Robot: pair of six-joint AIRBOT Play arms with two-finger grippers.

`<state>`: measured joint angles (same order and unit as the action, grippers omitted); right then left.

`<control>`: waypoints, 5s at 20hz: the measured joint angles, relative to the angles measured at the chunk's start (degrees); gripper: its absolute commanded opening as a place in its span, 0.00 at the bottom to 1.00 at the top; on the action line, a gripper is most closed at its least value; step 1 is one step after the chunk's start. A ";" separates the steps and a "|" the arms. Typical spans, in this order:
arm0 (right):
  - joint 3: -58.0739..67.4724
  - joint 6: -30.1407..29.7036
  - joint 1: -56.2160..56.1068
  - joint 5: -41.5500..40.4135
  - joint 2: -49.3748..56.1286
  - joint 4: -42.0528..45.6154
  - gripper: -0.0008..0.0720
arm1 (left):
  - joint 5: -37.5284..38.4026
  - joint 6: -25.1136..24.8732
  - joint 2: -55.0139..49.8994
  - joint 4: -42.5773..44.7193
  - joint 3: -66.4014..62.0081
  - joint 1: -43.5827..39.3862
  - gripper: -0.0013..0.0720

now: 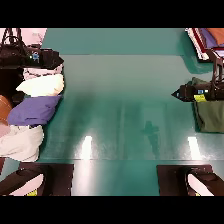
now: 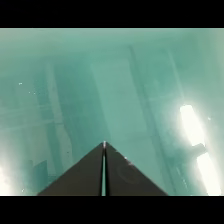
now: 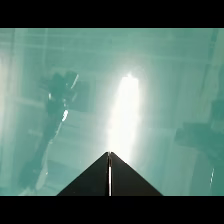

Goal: Fold the shirts.

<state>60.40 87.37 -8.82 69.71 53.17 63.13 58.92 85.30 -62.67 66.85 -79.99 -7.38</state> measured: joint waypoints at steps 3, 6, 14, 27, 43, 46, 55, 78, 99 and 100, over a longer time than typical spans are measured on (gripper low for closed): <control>0.00 0.00 -0.20 -0.70 0.00 -0.02 0.03 | -0.02 0.00 0.00 0.00 0.00 0.00 0.05; 0.00 -0.02 -0.24 -0.96 0.00 -0.02 0.03 | -0.02 0.00 0.00 0.02 0.00 0.00 0.05; 0.00 -0.04 -0.24 -1.25 0.00 -0.04 0.03 | -0.17 0.02 0.00 -0.11 0.00 0.00 0.16; 0.00 -0.04 -0.24 -1.46 0.00 -0.15 0.03 | -17.22 6.49 -17.66 23.96 -0.28 9.03 0.93; 0.17 -0.02 -0.70 -4.04 0.02 -0.24 0.03 | -16.09 7.26 -36.41 24.26 -14.21 14.86 0.05; 3.54 -0.35 -0.70 -4.59 0.63 -0.46 0.03 | -12.22 6.78 -30.45 24.44 -19.82 14.51 0.05; 24.96 -5.16 -0.68 -4.35 4.33 -0.20 0.03 | 3.56 0.83 -6.34 24.39 -31.89 0.17 0.05; 35.56 -6.93 -0.72 4.92 4.66 0.02 0.03 | 11.10 7.63 -3.17 16.98 18.27 -12.17 0.84; 19.43 -2.47 -0.72 12.17 4.79 -0.11 0.55 | -6.67 2.62 -1.09 1.88 30.67 -6.88 0.05; 14.45 -1.73 -0.72 12.20 4.87 -0.35 0.68 | -6.25 2.75 -0.98 2.64 28.46 -6.88 0.05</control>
<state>74.85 85.65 -9.54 81.91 58.04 62.78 52.66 88.05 -63.66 69.49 -51.53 -14.26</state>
